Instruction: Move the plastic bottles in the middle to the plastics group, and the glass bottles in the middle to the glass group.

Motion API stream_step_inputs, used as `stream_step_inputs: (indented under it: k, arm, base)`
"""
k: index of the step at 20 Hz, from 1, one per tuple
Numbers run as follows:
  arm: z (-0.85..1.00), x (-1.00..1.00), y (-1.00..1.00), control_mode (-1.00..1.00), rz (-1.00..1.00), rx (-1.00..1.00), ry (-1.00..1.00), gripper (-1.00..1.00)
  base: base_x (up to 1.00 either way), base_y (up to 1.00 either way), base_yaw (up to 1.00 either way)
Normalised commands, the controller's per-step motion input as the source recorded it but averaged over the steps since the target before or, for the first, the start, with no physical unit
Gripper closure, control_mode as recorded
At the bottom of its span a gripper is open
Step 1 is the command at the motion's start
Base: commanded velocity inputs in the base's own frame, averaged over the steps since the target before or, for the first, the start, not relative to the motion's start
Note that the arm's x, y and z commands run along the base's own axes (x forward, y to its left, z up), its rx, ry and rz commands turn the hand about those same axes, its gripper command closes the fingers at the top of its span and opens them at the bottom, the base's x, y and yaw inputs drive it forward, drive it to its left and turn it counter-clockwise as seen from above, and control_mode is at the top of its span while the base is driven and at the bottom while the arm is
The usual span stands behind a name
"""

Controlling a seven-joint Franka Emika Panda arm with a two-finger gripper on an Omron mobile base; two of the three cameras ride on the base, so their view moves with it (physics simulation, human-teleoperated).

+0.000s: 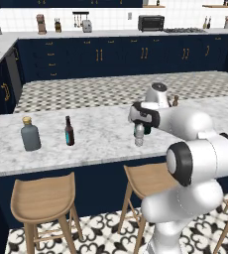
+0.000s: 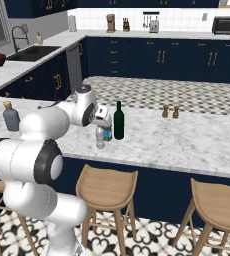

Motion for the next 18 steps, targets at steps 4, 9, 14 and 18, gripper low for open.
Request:
stream_step_inputs:
  k: [4, 9, 14, 18]
  arm:
    - [-0.12, 0.13, 0.0, -1.0, 0.0, -0.05, 0.0, -1.0]
    - [-0.09, 0.07, 0.0, -1.0, 0.0, -0.04, 0.01, -1.0]
    - [-0.12, 0.24, 0.0, -1.0, 0.0, 0.0, 0.05, -1.0]
    - [-0.19, 0.27, 0.0, -1.0, 0.0, 0.0, 0.0, -1.0]
  base:
    - [0.0, 0.0, 0.0]
    - [0.0, 0.0, 0.0]
    - [0.0, 0.0, 0.0]
    - [0.0, 0.0, 0.0]
